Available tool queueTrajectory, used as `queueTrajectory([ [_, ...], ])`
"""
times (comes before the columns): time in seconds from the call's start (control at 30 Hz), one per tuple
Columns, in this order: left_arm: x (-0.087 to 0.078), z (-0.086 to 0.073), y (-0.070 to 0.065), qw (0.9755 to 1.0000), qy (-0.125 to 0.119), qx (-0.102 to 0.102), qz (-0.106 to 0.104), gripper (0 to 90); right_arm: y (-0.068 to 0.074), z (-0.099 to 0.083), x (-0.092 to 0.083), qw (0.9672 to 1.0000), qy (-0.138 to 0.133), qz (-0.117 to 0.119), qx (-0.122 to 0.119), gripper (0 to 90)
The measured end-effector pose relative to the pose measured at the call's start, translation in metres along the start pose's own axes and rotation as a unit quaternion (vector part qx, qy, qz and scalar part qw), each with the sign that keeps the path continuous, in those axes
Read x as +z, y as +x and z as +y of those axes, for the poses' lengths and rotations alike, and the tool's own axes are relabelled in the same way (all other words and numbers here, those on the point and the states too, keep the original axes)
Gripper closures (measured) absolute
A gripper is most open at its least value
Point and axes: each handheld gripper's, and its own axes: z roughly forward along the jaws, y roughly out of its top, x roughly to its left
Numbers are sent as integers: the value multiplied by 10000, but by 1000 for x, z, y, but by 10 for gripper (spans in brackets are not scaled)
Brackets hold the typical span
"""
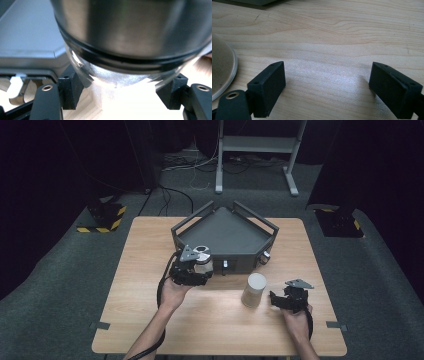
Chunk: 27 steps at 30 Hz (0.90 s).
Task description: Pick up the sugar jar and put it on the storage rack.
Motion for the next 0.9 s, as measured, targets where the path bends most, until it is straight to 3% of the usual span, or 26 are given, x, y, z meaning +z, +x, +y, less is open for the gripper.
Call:
queueTrajectory([
  [0.5,3,30,8,9998,-124,-159,69,314,0,0,0,10000,1,1,2,131],
  [0.9,14,55,9,9986,-72,-180,493,314,0,0,0,10000,3,-2,2,132],
])
